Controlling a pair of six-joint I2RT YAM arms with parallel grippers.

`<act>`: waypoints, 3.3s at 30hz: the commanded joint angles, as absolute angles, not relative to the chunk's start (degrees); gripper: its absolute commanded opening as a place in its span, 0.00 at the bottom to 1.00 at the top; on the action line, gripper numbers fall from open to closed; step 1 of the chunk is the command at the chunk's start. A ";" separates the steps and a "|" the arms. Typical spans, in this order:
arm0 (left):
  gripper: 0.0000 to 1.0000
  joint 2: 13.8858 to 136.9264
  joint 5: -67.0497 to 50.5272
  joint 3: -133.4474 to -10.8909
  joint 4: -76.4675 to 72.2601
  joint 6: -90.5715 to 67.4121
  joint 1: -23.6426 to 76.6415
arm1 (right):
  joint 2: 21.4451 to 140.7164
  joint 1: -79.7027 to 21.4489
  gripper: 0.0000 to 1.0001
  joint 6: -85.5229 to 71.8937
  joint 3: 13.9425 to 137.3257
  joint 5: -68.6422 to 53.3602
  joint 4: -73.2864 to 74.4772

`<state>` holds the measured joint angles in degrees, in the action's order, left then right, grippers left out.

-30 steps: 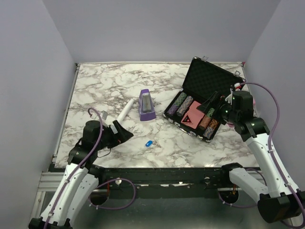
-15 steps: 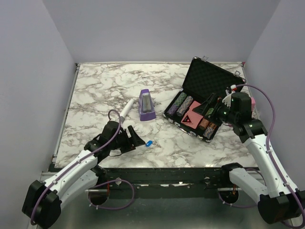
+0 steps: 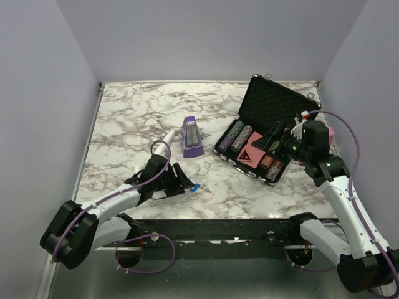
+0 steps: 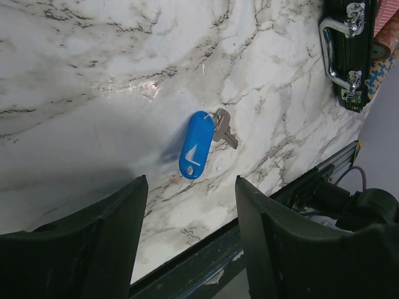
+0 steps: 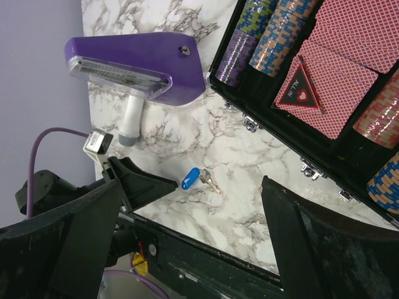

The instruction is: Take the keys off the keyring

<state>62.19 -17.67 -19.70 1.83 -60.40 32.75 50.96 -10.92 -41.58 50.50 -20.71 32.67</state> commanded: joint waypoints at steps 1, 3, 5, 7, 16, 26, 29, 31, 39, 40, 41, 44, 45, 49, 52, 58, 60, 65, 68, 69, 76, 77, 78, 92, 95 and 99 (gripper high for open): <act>0.65 65.47 -18.81 -19.51 -3.95 -59.33 33.14 | 50.36 -11.16 1.00 -41.75 50.01 -22.32 32.43; 0.63 67.14 -19.51 -19.42 -5.44 -58.89 33.13 | 50.27 -11.16 1.00 -41.66 50.01 -22.50 32.52; 0.61 68.72 -20.56 -19.51 -7.11 -58.45 33.22 | 50.45 -11.07 1.00 -41.66 50.10 -22.41 32.61; 0.59 70.22 -21.35 -19.51 -8.08 -58.27 33.14 | 50.54 -11.07 1.00 -41.66 50.10 -22.41 32.61; 0.54 76.28 -24.17 -20.13 -11.51 -58.10 33.92 | 50.98 -11.16 1.00 -41.66 49.92 -22.50 32.52; 0.45 79.28 -23.99 -21.27 -11.95 -57.13 34.37 | 50.63 -11.07 1.00 -41.57 49.22 -22.67 32.52; 0.38 79.72 -23.82 -21.62 -11.87 -56.78 34.45 | 50.71 -11.16 1.00 -41.40 49.04 -22.59 32.52; 0.30 79.72 -23.73 -21.62 -11.78 -56.43 34.45 | 50.71 -11.16 1.00 -41.31 48.96 -22.67 32.43; 0.00 76.04 -22.94 -23.03 -6.52 -54.93 34.72 | 50.80 -11.16 1.00 -41.57 47.82 -25.31 30.94; 0.00 74.98 -22.68 -23.11 -5.46 -55.02 34.80 | 50.80 -11.16 1.00 -41.75 47.73 -26.27 30.50; 0.00 73.75 -22.50 -23.38 -4.32 -54.85 34.89 | 50.97 -11.08 1.00 -41.84 47.46 -27.32 29.98; 0.00 69.62 -22.06 -24.25 -0.10 -54.93 35.16 | 50.71 -11.16 1.00 -42.97 46.06 -32.15 26.56; 0.00 67.96 -21.97 -24.69 2.26 -55.02 35.16 | 50.54 -11.16 1.00 -43.67 45.45 -34.08 25.24; 0.00 60.84 -21.10 -27.24 9.91 -55.02 35.33 | 48.87 -11.08 1.00 -47.01 42.90 -39.19 19.00; 0.00 56.00 -20.22 -29.70 15.89 -55.46 35.33 | 46.59 -11.16 1.00 -50.17 41.31 -40.16 14.78; 0.00 50.10 -19.25 -36.20 24.86 -56.42 35.51 | 41.84 -11.60 0.99 -64.14 33.85 -43.33 -9.01; 0.00 49.14 -18.72 -39.18 28.20 -57.04 35.51 | 41.57 -12.04 0.99 -67.66 32.61 -43.15 -15.96; 0.00 47.81 -17.49 -47.09 34.18 -58.36 35.42 | 46.39 -16.60 0.98 -67.60 35.32 -41.23 -23.90; 0.00 47.90 -17.14 -51.40 37.25 -59.85 35.51 | 52.01 -23.62 0.97 -63.38 40.15 -35.88 -22.59; 0.00 48.07 -16.88 -53.07 38.40 -60.64 35.51 | 53.95 -25.82 0.97 -62.50 41.91 -34.73 -23.11; 0.00 48.17 -14.51 -63.53 47.10 -65.21 35.60 | 67.39 -33.57 0.94 -63.80 48.94 -32.08 -38.29; 0.00 47.99 -14.41 -64.41 47.81 -65.65 35.60 | 69.33 -34.36 0.93 -64.50 49.39 -32.69 -40.84; 0.00 47.90 -14.24 -65.47 48.60 -66.44 35.51 | 71.43 -35.15 0.92 -65.56 50.18 -33.22 -44.00; 0.00 44.48 -10.90 -72.42 52.47 -70.57 35.33 | 84.11 -45.17 0.82 -75.23 52.82 -33.23 -69.07; 0.00 43.95 -10.63 -73.65 52.47 -71.45 35.33 | 85.34 -46.66 0.79 -75.67 53.43 -33.13 -70.14; 0.00 43.77 -11.07 -75.14 52.56 -71.89 35.24 | 86.66 -48.51 0.78 -74.89 55.80 -33.22 -69.35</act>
